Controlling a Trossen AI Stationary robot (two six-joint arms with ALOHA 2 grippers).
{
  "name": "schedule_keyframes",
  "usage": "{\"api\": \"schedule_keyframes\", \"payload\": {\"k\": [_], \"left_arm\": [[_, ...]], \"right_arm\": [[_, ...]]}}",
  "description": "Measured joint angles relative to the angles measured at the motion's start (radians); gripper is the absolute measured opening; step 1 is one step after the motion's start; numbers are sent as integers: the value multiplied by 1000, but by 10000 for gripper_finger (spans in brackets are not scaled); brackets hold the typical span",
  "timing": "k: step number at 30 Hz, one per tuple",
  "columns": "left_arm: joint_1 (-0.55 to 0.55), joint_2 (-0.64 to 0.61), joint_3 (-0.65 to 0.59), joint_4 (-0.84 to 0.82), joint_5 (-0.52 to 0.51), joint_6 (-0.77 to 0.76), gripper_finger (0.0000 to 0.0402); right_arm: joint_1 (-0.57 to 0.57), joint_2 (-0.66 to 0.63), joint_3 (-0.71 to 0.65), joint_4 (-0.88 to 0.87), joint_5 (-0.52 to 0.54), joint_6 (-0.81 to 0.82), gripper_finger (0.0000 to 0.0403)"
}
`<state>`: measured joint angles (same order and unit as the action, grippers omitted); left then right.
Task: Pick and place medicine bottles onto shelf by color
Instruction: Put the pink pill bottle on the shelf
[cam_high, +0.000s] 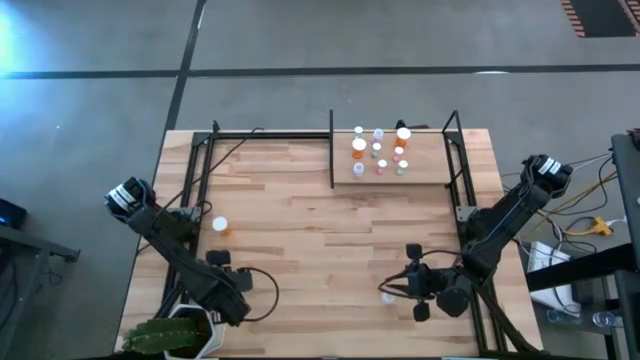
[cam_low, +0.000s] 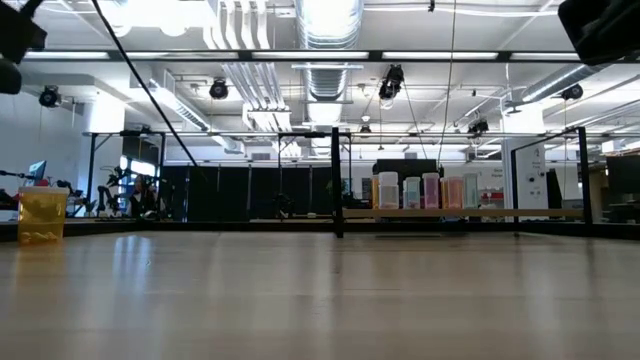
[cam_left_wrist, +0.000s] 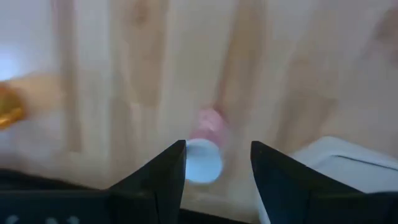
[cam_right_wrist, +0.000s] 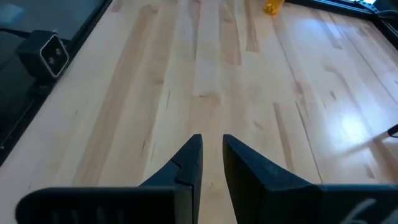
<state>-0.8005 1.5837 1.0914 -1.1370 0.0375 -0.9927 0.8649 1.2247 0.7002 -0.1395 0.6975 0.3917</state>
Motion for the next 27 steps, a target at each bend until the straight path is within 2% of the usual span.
{"api": "schedule_keyframes", "payload": {"k": [5, 12, 20, 27], "left_arm": [[1, -2, -38, 4, 4, -4, 164], [2, -9, -30, -2, 34, -5, 164], [24, -16, -31, -7, 138, -164, 164], [120, -17, -40, -7, 175, -323, 164]], "right_arm": [[8, 10, 0, 12, 2, 0, 54], [8, 10, 0, 19, 2, -9, 54], [8, 10, 0, 18, 2, -9, 54], [8, 14, 0, 18, 3, -8, 54]]}}
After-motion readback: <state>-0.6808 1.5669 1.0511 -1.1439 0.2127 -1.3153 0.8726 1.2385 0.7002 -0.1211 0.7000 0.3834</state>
